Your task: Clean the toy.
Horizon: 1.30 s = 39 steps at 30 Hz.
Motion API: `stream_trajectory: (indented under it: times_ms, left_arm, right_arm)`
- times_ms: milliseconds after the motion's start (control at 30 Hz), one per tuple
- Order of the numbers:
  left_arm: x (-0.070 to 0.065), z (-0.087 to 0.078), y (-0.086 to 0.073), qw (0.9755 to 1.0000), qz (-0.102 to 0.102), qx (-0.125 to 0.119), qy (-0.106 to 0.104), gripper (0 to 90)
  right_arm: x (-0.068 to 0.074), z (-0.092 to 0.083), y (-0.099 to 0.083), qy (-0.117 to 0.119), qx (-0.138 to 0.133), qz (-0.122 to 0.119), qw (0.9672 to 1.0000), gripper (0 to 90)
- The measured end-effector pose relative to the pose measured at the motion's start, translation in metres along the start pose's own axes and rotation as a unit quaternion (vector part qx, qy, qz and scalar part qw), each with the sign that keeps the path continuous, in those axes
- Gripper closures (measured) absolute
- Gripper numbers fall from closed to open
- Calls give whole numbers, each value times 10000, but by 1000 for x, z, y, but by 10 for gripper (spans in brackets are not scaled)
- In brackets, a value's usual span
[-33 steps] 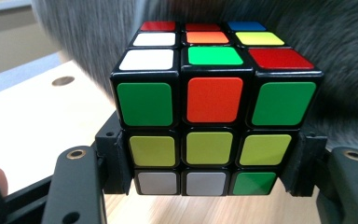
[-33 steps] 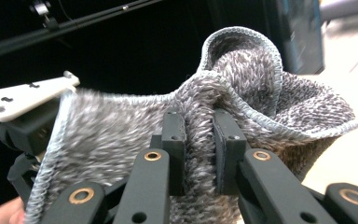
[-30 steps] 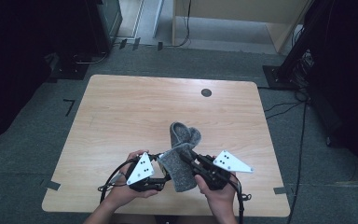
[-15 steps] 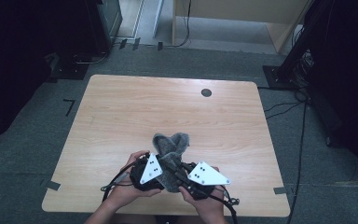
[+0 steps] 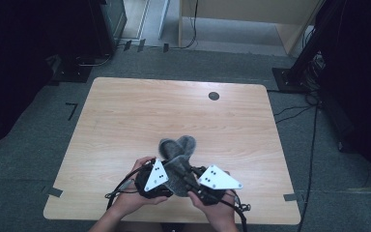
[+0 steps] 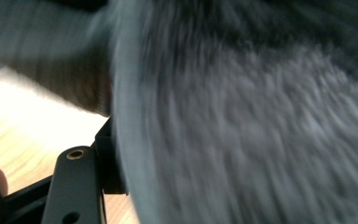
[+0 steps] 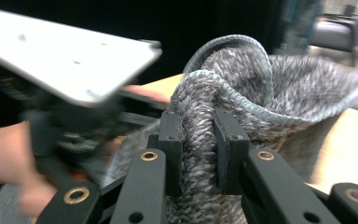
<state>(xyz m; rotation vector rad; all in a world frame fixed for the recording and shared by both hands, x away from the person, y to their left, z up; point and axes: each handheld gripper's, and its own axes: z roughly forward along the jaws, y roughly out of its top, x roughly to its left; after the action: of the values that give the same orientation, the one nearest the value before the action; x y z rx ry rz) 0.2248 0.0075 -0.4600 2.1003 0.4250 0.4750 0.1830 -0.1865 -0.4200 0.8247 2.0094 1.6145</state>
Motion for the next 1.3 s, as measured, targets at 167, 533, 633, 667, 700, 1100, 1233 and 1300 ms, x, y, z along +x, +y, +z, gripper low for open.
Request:
stream_trajectory:
  times_ms: [167, 533, 633, 667, 700, 1100, 1233, 1300]
  left_arm:
    - [2, -2, -1, 9999, -89, -80, 2, 340]
    - [2, -1, 0, 9999, -115, -66, -18, 340]
    - [0, -4, 2, 9998, -59, -157, 75, 340]
    - [0, -6, 2, 9997, -52, -217, 73, 340]
    - [0, -7, 3, 9996, -70, -266, 44, 340]
    - [2, -7, 2, 9995, -153, -274, 42, 340]
    - [3, -9, 4, 9992, -181, -361, 20, 340]
    - [2, -8, 4, 9994, -154, -319, 9, 340]
  right_arm:
    - [-1, 3, -3, -232, 63, -116, 9996, 767]
    - [9, -1, 4, 14, -80, -217, 9997, 756]
    - [17, 4, 2, -159, 63, -614, 9980, 762]
    - [12, 3, 2, -242, 18, -570, 9981, 765]
    - [6, 1, 1, -390, -2, -493, 9980, 767]
    - [10, 3, -2, -85, -196, -399, 9990, 767]
    - [-16, -5, -4, -677, -51, -80, 9977, 773]
    - [-14, -6, -3, -624, -57, -62, 9980, 768]
